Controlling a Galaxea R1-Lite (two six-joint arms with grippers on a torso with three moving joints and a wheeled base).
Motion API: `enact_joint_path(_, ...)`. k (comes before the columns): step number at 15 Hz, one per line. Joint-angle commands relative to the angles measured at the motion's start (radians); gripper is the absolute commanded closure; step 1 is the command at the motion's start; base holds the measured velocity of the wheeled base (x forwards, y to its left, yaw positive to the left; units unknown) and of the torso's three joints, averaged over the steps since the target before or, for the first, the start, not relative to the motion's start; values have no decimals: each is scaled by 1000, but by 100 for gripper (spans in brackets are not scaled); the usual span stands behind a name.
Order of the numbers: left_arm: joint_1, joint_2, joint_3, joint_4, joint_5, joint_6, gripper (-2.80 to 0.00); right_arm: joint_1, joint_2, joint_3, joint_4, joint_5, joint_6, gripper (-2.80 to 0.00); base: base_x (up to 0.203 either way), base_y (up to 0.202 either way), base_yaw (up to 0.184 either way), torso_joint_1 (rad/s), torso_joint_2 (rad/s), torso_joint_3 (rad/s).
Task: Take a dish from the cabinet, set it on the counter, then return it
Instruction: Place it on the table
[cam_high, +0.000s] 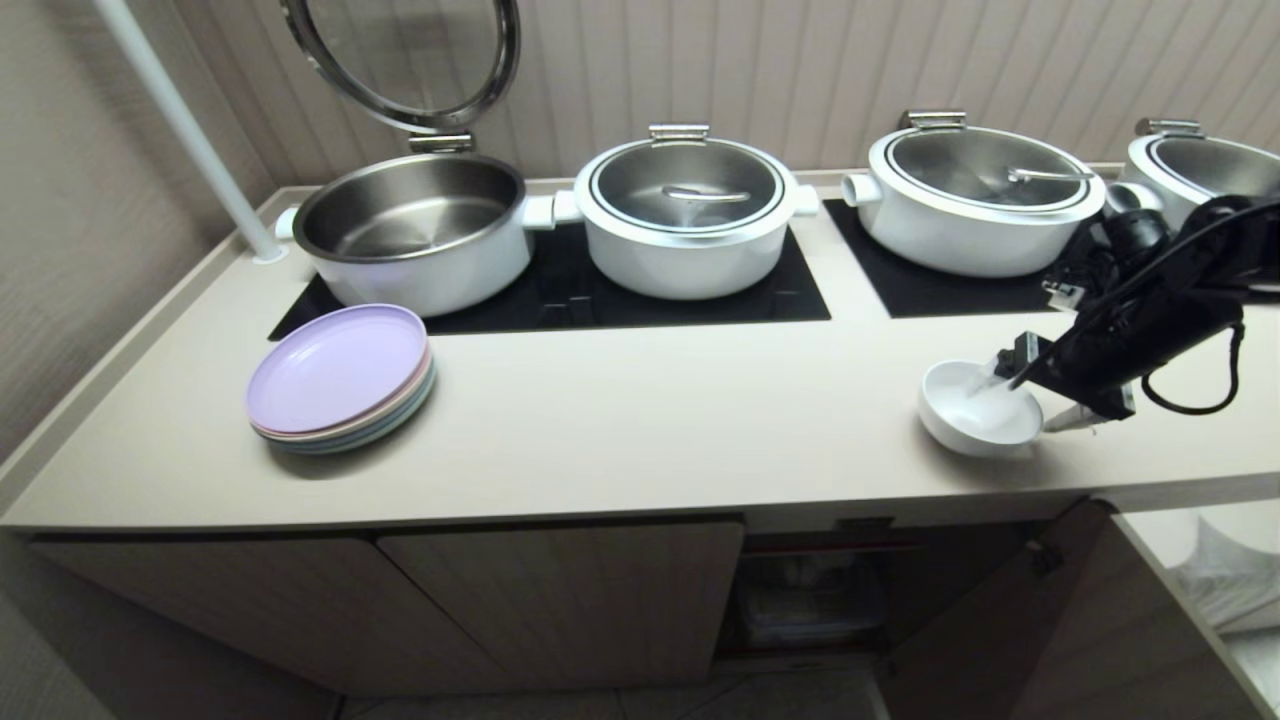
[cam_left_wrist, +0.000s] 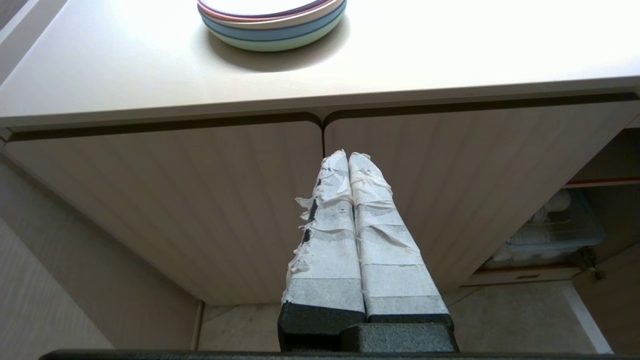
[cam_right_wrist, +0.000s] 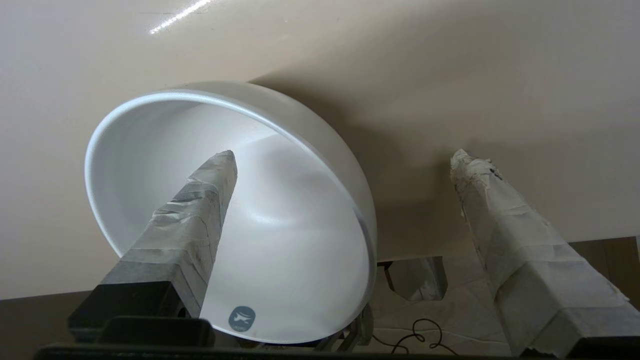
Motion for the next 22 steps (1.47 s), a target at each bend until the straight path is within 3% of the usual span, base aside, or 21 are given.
enact_joint_path(1,0,0,0,0,0,1,0,3,-14,0,6,2,1,-280,0,0,0,0,0,0)
enact_joint_path(13,0,0,0,0,0,1,0,6,-82,9,3,2,7,-280,0,0,0,0,0,0)
enact_joint_path(17,0,0,0,0,0,1,0,6,-112,11,-42,1,65,-280,0,0,0,0,0,0)
enact_joint_path(22,0,0,0,0,0,1,0,5,-169,27,-39,0,64,-280,0,0,0,0,0,0)
